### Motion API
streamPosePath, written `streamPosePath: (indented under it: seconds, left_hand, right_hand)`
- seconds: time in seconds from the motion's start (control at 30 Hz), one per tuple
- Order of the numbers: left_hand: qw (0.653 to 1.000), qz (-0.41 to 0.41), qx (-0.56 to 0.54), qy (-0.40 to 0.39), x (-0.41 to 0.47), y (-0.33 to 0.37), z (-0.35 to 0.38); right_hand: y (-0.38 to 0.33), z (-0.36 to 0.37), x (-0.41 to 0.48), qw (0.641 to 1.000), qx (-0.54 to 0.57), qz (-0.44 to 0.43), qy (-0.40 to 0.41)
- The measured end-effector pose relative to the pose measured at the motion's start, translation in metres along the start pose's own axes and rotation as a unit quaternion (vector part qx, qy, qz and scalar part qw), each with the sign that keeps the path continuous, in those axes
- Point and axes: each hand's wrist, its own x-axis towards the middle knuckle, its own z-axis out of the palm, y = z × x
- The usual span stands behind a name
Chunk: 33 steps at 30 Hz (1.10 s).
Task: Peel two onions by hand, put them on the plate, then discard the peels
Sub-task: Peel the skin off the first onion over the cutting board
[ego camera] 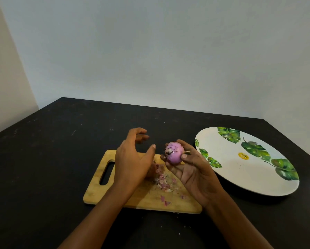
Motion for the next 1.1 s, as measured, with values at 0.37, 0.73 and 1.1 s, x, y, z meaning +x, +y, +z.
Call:
streamPosePath:
  seconds: [0.37, 0.73, 1.1]
  left_hand:
    - [0.99, -0.075, -0.111, -0.048, -0.006, 0.0093, 0.0007]
    - [0.989, -0.085, -0.114, -0.047, -0.0065, 0.0092, 0.0]
    - [0.993, -0.076, -0.09, -0.022, -0.0091, 0.0035, 0.0051]
  right_hand:
    - [0.0014, 0.0041, 0.0005, 0.996, -0.057, -0.038, 0.056]
    - [0.0017, 0.0076, -0.0026, 0.994, -0.078, -0.053, 0.059]
    - [0.0057, 0.0057, -0.0019, 0.987, -0.127, -0.062, 0.069]
